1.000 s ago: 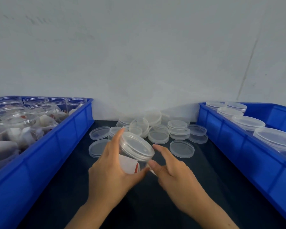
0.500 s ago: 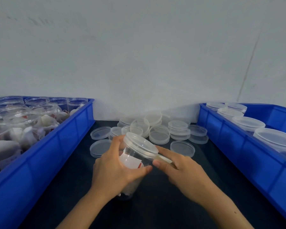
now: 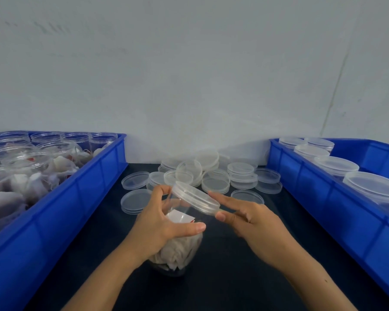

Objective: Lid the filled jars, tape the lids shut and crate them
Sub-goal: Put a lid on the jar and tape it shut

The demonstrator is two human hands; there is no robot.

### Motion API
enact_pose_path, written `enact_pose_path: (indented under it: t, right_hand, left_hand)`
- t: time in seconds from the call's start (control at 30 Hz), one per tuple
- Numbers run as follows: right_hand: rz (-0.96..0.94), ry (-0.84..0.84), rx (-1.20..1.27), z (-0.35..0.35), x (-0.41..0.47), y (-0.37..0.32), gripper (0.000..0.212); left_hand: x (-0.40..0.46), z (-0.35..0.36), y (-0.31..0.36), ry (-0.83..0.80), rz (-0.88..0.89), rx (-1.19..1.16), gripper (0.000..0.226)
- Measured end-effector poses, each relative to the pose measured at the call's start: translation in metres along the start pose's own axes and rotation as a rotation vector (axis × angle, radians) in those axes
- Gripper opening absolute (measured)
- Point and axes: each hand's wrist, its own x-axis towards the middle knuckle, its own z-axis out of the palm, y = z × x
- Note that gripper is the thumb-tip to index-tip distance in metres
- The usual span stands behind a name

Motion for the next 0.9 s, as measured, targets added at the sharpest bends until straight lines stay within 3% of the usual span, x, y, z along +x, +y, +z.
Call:
enact_pose_path:
  t: [0.2, 0.33, 0.4, 0.5, 0.6, 0.7, 0.8, 0.9]
  right_hand:
    - [0.031, -0.015, 0.127, 0.006, 0.0, 0.0, 0.039]
    - [0.063, 0.043, 0.093, 0.008, -0.001, -0.002, 0.036]
    - [0.093, 0.049, 0.057, 0.011, -0.004, -0.006, 0.037]
    - [0.084, 0.119, -0.051, 0.019, -0.008, -0.013, 0.039]
    - [-0.006, 0.176, -0.187, 0.025, -0.014, -0.021, 0.043]
    - [-0.075, 0.12, -0.146, 0.024, -0.017, -0.027, 0.046]
    - [0.001, 0.044, -0.035, 0.022, -0.014, -0.026, 0.048]
    - [0.133, -0.037, 0.174, 0.017, -0.011, -0.02, 0.064]
  left_hand:
    - [-0.003, 0.0, 0.001, -0.064, 0.055, 0.015, 0.085]
    - [-0.011, 0.004, 0.001, 0.047, 0.155, 0.199, 0.076]
    - [-0.016, 0.007, 0.002, 0.139, 0.242, 0.38, 0.094]
    - [-0.02, 0.013, 0.005, 0.215, 0.269, 0.457, 0.113]
    - [-0.017, 0.012, 0.007, 0.291, 0.213, 0.389, 0.097]
    - [-0.013, 0.007, 0.006, 0.34, 0.15, 0.322, 0.081]
    - [-0.012, 0.004, 0.003, 0.355, 0.146, 0.27, 0.071]
    - [-0.009, 0.0, -0.001, 0.356, 0.134, 0.201, 0.067]
